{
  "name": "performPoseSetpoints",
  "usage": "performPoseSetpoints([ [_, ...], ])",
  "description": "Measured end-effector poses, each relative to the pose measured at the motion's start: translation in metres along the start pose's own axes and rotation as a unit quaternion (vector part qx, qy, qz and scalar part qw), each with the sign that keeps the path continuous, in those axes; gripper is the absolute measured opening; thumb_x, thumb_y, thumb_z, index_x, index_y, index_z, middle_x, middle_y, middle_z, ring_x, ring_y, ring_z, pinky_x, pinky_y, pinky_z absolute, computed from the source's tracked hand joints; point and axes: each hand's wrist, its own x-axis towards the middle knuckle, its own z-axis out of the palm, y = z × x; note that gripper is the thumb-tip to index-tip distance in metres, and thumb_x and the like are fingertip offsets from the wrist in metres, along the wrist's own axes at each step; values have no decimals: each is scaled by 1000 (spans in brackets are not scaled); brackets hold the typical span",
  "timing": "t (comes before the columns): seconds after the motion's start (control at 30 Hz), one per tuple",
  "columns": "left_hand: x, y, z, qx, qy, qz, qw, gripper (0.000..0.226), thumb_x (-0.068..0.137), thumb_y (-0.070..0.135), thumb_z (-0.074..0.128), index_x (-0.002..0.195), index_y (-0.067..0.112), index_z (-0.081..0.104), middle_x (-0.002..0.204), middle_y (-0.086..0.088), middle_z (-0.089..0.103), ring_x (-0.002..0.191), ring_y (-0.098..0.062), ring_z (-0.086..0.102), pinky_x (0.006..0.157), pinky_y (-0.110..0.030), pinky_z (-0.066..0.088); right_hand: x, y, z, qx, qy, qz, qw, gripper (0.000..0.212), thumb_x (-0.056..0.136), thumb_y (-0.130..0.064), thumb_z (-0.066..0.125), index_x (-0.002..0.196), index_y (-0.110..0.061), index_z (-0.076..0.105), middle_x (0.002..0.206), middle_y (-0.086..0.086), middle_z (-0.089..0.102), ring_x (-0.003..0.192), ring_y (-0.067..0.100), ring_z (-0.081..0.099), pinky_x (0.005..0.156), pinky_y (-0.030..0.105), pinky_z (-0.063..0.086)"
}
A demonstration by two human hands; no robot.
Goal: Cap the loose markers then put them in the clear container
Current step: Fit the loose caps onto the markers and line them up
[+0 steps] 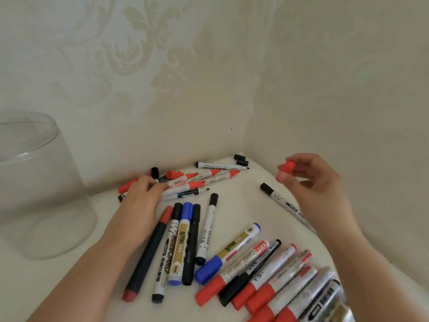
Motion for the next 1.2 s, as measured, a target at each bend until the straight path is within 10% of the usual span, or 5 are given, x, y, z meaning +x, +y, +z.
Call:
performPoseSetpoints([
  [0.23, -3, 14, -2, -88, 53, -32, 994, 30, 93, 10, 44, 122, 3, 49, 117, -17, 47, 104, -30, 49, 88, -36, 38, -66, -10, -73, -121, -179, 40, 976, 27, 58, -40, 38, 79, -30, 52, 58, 3, 52, 48, 12, 44, 49, 35, 39],
  [0.43, -8, 31, -1, -39, -2, -41, 998, 24, 95, 30, 32, 115, 17, 35, 71, 1, 62, 57, -15, 57, 48, -29, 41, -138, 18, -62, -371, -123, 59, 918, 67, 48, -97, 12, 61, -36, 38, 29, -6, 41, 22, -6, 31, 31, 8, 27],
  [0.67, -18, 53, 16, -60, 35, -10, 997, 28, 95, 31, 31, 119, 19, 37, 83, 1, 61, 72, -19, 58, 65, -31, 44, -96, 22, -17, -417, -217, 52, 881, 53, 74, -76, 12, 113, -40, 18, 98, -11, 58, 89, 1, 57, 74, 15, 44],
  [0.83, -17, 63, 23, -228, 44, -58, 971, 21, 95, 24, 40, 114, 18, 42, 75, 3, 51, 69, -17, 51, 63, -31, 39, -60, 41, 14, -460, -205, -105, 857, 106, 55, -76, -29, 135, -32, 24, 107, -6, 54, 101, 15, 51, 85, 25, 39],
  [1.2, -1, 99, 44, -130, 51, -90, 986, 28, 95, 31, 35, 122, 23, 35, 98, 10, 46, 101, -13, 46, 99, -34, 24, 11, 58, 23, -450, -170, -107, 870, 40, 95, -40, 33, 131, -26, 41, 111, 4, 55, 104, 22, 47, 88, 31, 35],
])
